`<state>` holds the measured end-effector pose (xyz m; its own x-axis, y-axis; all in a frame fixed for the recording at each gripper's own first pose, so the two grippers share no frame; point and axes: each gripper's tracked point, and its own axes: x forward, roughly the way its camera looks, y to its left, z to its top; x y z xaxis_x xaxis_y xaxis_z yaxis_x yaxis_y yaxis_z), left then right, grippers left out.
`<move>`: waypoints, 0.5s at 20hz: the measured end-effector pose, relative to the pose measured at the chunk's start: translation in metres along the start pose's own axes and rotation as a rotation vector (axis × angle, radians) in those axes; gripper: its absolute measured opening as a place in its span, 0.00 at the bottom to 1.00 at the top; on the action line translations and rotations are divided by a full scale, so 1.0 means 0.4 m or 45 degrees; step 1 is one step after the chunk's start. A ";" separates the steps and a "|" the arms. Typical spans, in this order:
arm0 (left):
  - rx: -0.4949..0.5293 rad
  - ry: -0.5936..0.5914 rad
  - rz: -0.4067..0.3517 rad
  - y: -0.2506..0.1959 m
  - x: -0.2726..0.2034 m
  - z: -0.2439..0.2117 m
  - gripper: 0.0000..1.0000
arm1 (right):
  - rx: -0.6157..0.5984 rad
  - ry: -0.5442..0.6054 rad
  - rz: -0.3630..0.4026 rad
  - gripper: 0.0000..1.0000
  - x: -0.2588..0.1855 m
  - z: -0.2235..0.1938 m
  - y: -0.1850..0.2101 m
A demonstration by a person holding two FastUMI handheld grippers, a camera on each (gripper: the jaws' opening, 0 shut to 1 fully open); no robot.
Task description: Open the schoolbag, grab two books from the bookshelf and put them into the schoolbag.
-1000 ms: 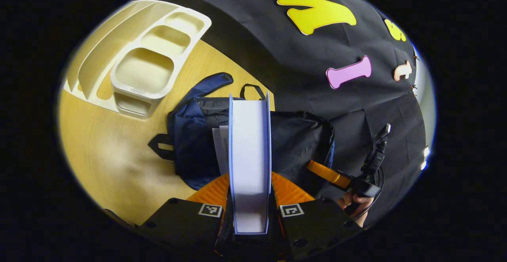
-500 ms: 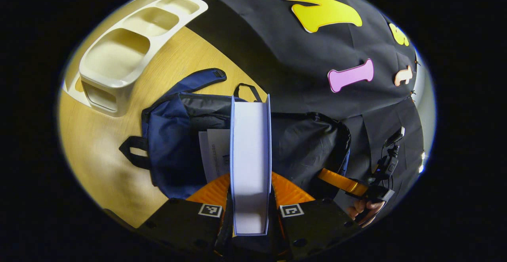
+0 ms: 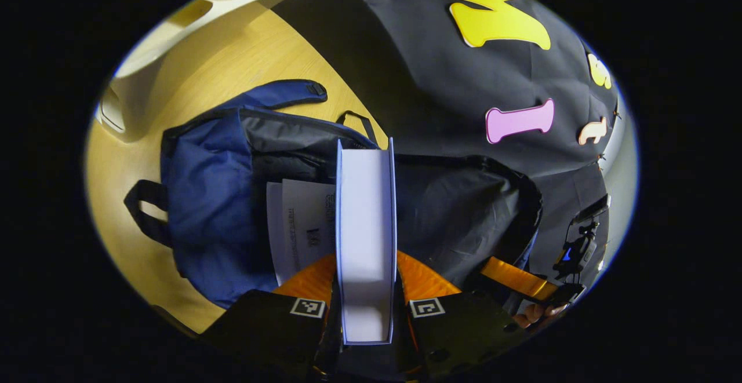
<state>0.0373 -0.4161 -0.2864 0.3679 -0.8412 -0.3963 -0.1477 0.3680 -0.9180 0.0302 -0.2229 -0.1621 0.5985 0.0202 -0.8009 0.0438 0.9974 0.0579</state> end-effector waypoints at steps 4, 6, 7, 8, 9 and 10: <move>-0.022 0.041 -0.044 0.012 0.061 -0.024 0.43 | -0.024 0.004 0.005 0.01 0.002 0.005 0.015; -0.039 0.045 -0.071 0.013 0.087 -0.020 0.39 | -0.024 0.005 0.005 0.01 0.007 0.006 0.016; -0.047 0.048 -0.082 0.016 0.101 -0.021 0.39 | -0.022 0.007 0.006 0.01 0.008 0.008 0.017; -0.050 0.052 -0.093 0.019 0.114 -0.022 0.43 | -0.020 0.010 0.007 0.01 0.011 0.008 0.016; -0.055 0.055 -0.103 0.020 0.122 -0.023 0.39 | -0.020 0.012 0.008 0.01 0.013 0.009 0.017; -0.057 0.058 -0.113 0.024 0.130 -0.024 0.43 | -0.020 0.012 0.010 0.01 0.015 0.009 0.017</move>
<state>0.0464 -0.4601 -0.3159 0.3392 -0.8871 -0.3129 -0.1580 0.2742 -0.9486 0.0369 -0.2163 -0.1643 0.5909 0.0283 -0.8062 0.0269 0.9981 0.0548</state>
